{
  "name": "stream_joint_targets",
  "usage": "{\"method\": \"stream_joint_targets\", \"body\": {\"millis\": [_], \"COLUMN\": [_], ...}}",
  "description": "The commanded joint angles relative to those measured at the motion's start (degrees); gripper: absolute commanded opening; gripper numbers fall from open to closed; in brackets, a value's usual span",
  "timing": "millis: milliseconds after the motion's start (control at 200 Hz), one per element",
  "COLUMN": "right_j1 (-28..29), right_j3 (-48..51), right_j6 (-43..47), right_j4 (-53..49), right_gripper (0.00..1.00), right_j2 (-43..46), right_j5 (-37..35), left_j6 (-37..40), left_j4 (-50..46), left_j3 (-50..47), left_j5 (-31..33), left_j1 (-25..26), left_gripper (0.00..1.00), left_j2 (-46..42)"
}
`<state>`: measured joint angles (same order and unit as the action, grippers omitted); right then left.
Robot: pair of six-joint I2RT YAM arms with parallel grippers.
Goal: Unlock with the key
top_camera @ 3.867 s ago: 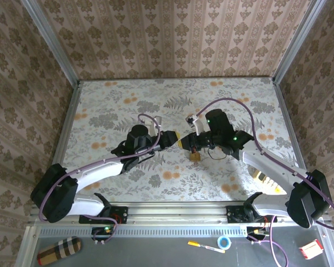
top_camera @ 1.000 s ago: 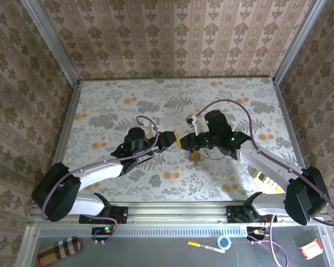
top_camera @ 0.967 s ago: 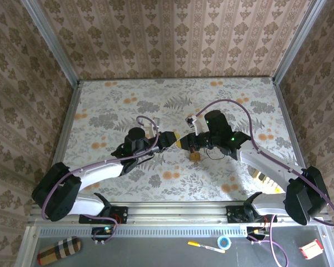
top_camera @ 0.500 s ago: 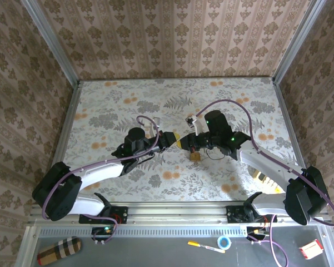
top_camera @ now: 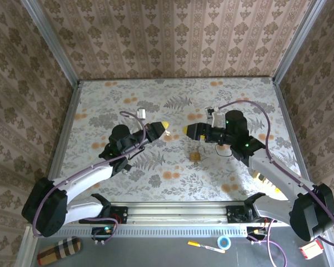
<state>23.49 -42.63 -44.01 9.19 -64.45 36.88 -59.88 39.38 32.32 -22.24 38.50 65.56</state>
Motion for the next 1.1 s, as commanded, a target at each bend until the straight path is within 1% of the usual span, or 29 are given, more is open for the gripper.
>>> {"method": "stream_joint_targets", "body": {"millis": [0,60,180,310,430,505,575,725,815,925,1095], "right_j1": [0.16,0.23,1.48,3.98,5.60,6.68,7.10,7.78,8.15,8.24,8.24], "right_j3": [0.62,1.26,3.44,4.85,5.89,5.84,6.30,6.94,6.98,7.42,6.84], "right_j6": [-11.12,-12.68,-15.43,-16.19,-18.36,-17.94,-18.37,-19.51,-19.44,-20.89,-20.73], "right_j4": [15.59,19.79,28.90,33.69,40.28,41.31,43.75,47.73,48.25,52.33,53.39], "right_gripper": [0.92,0.91,0.87,0.84,0.80,0.77,0.75,0.60,0.60,0.58,0.55], "right_j2": [-0.03,-0.69,-2.48,-3.95,-5.62,-6.40,-7.25,-8.67,-9.64,-11.22,-11.72], "right_j5": [3.74,3.75,3.80,2.77,2.50,2.59,2.61,2.84,3.17,3.45,3.62], "left_j6": [10.67,13.08,14.59,15.19,17.63,17.68,16.94,16.88,15.70,14.58,13.21], "left_j4": [-0.39,-1.85,-1.31,5.21,9.66,12.15,15.08,16.39,17.45,19.31,20.88], "left_j3": [3.51,4.73,5.18,3.31,2.50,2.02,1.78,1.45,1.09,0.83,0.40], "left_j5": [-0.34,-0.73,-0.59,1.67,4.87,6.28,6.27,7.61,8.73,9.44,9.54], "left_j1": [-0.27,-0.27,-0.02,1.24,3.94,4.34,4.55,5.09,5.35,6.16,6.93], "left_gripper": [0.00,0.00,0.00,0.00,0.00,0.00,0.00,0.00,0.00,0.00,0.00], "left_j2": [-1.91,-2.28,-2.75,-3.42,-3.18,-2.45,-1.31,-0.92,-0.66,0.34,1.66]}}
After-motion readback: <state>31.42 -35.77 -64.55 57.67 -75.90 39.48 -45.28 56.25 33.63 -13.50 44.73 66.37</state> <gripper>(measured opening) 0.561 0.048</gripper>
